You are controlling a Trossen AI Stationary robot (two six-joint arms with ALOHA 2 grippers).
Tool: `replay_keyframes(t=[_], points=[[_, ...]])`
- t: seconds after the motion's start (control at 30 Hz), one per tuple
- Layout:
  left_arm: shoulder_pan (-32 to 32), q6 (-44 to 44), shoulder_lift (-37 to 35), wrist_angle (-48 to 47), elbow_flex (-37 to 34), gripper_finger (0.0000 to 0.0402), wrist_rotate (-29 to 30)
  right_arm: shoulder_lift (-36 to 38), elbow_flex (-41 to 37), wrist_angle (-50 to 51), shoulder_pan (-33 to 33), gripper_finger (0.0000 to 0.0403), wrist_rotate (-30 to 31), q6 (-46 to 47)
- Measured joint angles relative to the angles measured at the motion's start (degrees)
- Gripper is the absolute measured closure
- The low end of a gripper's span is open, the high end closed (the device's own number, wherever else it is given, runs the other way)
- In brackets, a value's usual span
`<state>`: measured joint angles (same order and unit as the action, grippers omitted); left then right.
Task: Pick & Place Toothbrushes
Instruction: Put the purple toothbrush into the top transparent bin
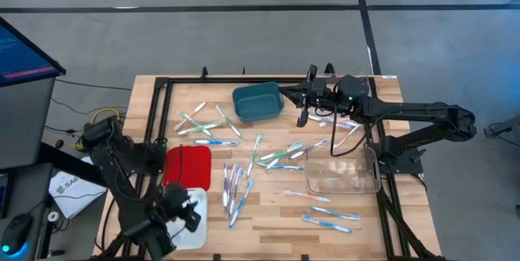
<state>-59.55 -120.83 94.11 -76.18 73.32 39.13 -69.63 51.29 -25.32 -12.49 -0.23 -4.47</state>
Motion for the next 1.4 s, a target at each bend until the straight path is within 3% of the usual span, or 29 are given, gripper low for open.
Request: replay_keyframes(t=[0.13,0.4,0.8,1.4], points=[[2.3,4.7,-3.8,-4.7,0.0,0.0265,5.7,0.0,0.0,0.1,0.0,0.0403,0.0,0.0],[11.3,27.2,-11.0,-5.6,0.0,0.0271,6.4,0.0,0.0,1.2,0.1,0.0403,0.0,0.0],[32.4,48.1,-16.1,-13.8,0.0,0.0271,-2.3,0.0,0.0,4.4,0.0,0.0403,0.0,0.0],[64.6,80.8,-16.6,-11.5,0.0,0.0271,-9.2,0.0,0.0,11.8,0.1,0.0403,0.0,0.0]])
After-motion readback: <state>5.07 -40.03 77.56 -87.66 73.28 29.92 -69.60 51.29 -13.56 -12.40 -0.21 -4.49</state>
